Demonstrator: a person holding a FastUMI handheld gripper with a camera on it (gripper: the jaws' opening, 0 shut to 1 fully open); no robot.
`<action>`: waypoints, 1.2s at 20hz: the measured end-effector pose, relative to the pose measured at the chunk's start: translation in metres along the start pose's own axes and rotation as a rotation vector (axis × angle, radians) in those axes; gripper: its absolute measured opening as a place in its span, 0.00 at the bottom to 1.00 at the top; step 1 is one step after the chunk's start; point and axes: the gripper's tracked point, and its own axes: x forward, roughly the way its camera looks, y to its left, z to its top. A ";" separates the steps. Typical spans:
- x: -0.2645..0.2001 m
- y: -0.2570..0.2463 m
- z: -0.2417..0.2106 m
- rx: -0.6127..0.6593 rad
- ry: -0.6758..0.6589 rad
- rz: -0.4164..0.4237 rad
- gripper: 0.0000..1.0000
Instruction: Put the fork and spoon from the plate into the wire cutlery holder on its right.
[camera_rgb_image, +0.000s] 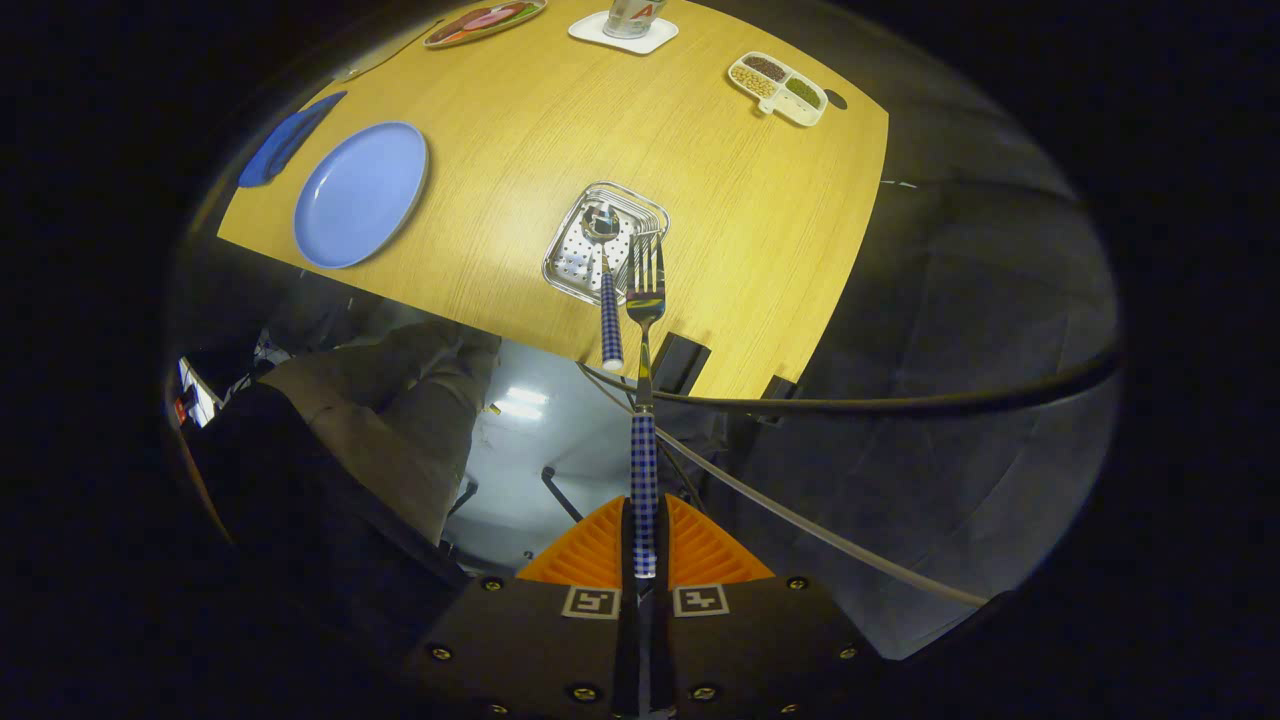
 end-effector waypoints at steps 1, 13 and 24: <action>0.003 -0.001 0.001 -0.016 0.010 0.002 0.05; 0.024 -0.015 0.066 -0.297 0.226 -0.052 0.05; 0.039 -0.016 0.096 -0.361 0.341 -0.052 0.10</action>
